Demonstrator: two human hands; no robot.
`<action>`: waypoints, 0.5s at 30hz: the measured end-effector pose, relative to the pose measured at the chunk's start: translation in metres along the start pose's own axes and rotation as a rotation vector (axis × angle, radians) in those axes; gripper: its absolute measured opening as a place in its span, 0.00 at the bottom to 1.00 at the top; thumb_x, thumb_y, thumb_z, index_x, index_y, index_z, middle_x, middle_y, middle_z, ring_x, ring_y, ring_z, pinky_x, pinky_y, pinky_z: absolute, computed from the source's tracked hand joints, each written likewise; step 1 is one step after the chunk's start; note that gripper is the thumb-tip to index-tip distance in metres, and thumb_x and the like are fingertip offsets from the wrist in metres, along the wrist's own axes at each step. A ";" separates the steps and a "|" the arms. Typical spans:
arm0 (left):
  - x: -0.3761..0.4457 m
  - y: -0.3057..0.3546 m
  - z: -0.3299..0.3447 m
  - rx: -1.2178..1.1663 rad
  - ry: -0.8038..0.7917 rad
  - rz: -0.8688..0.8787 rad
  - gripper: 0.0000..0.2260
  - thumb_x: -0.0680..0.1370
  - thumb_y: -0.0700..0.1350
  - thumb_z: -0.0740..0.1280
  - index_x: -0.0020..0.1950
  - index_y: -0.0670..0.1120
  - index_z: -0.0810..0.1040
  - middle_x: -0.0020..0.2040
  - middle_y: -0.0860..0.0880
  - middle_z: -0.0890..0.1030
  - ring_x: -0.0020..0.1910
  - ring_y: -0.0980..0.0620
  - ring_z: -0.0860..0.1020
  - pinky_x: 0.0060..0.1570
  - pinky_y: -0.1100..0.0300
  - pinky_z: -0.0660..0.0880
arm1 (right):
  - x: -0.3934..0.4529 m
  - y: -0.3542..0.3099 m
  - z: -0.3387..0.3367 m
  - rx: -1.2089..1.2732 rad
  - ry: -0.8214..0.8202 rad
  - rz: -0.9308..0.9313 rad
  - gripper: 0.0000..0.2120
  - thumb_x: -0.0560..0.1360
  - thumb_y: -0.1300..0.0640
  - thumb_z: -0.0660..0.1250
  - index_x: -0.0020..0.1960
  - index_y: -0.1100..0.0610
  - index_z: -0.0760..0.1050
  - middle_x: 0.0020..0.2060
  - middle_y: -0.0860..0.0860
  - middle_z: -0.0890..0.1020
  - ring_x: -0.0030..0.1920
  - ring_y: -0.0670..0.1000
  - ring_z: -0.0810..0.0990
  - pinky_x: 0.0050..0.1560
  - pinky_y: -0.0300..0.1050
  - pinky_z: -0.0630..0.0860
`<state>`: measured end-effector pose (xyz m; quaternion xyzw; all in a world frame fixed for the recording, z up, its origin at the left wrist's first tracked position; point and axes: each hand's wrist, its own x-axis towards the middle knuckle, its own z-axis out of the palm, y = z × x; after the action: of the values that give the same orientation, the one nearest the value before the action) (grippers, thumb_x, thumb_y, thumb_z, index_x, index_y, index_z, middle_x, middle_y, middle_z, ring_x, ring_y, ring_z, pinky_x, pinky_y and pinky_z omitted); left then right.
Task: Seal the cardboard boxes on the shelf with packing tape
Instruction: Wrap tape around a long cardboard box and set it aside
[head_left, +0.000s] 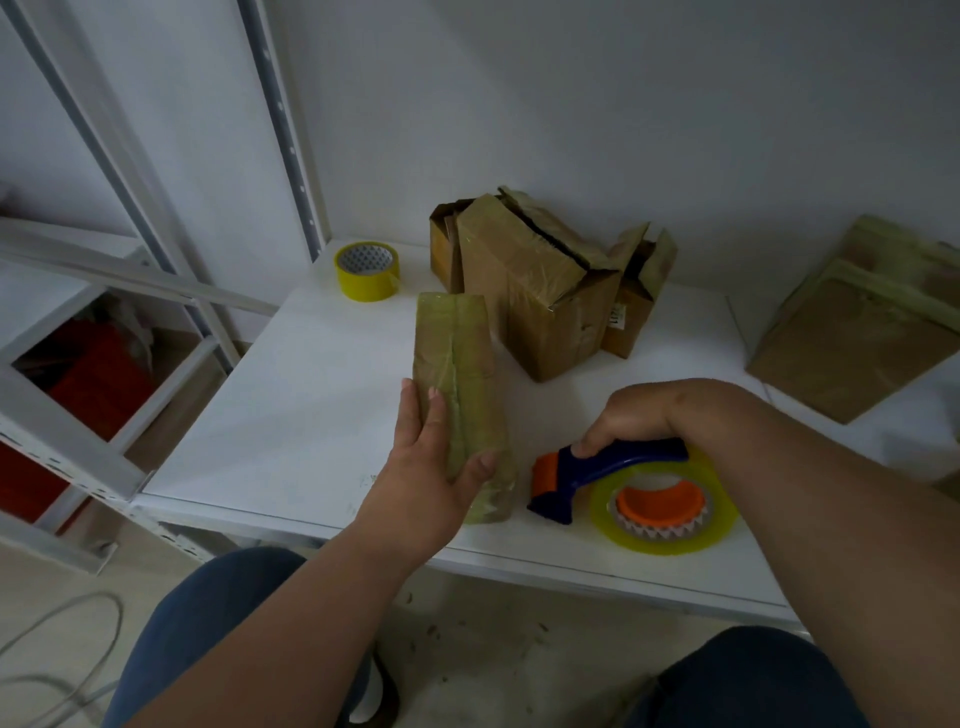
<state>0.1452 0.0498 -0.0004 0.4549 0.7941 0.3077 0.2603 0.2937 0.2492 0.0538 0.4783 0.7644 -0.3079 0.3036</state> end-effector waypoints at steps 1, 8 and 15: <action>0.000 0.000 -0.002 0.003 -0.010 -0.007 0.39 0.78 0.63 0.59 0.79 0.51 0.39 0.78 0.57 0.31 0.78 0.52 0.53 0.71 0.58 0.62 | -0.004 0.003 -0.002 0.029 0.037 -0.016 0.20 0.69 0.37 0.71 0.45 0.54 0.78 0.46 0.52 0.82 0.47 0.52 0.81 0.52 0.45 0.77; -0.005 0.007 -0.006 0.307 0.202 0.157 0.26 0.82 0.61 0.47 0.79 0.54 0.56 0.81 0.52 0.44 0.79 0.48 0.43 0.76 0.45 0.48 | -0.049 0.036 0.005 0.142 0.392 -0.260 0.24 0.69 0.33 0.68 0.41 0.55 0.78 0.38 0.52 0.80 0.38 0.49 0.78 0.37 0.41 0.69; -0.018 0.051 -0.008 0.089 0.114 0.169 0.22 0.82 0.59 0.49 0.70 0.55 0.73 0.61 0.57 0.76 0.63 0.55 0.73 0.68 0.55 0.63 | -0.079 0.052 0.051 0.343 0.583 -0.457 0.18 0.69 0.33 0.67 0.43 0.48 0.77 0.34 0.44 0.81 0.34 0.41 0.79 0.34 0.36 0.69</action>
<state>0.1771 0.0520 0.0443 0.5130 0.7794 0.3185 0.1672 0.3783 0.1861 0.0722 0.4071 0.8427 -0.3417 -0.0860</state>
